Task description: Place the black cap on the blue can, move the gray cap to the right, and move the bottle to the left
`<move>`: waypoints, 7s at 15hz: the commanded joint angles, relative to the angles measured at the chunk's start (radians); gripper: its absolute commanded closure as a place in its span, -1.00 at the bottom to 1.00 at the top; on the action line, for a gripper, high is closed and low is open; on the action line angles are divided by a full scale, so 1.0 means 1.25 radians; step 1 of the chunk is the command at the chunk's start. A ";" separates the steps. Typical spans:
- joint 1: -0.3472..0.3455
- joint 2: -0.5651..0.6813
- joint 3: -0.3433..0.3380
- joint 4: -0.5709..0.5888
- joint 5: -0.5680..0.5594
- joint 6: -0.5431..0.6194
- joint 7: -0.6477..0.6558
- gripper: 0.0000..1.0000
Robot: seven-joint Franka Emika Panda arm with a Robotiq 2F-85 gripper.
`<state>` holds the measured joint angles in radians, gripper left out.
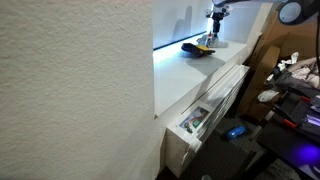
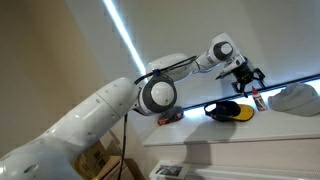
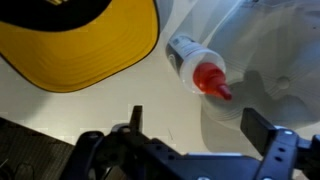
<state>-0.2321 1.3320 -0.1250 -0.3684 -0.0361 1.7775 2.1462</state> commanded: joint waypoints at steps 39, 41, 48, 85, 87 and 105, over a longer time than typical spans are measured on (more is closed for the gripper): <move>-0.017 0.010 -0.019 -0.037 0.007 0.082 0.213 -1.00; -0.018 0.016 -0.014 -0.030 0.009 0.100 0.190 -1.00; -0.028 0.017 0.035 -0.030 0.053 0.078 0.104 -1.00; -0.004 -0.108 0.131 -0.003 0.125 0.098 -0.362 0.68; 0.049 -0.133 0.115 -0.007 0.101 0.091 -0.394 0.68; 0.435 -0.205 0.055 -0.015 -0.059 -0.183 -0.434 0.68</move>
<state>0.3132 1.1219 -0.0907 -0.3546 -0.1480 1.6534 1.6979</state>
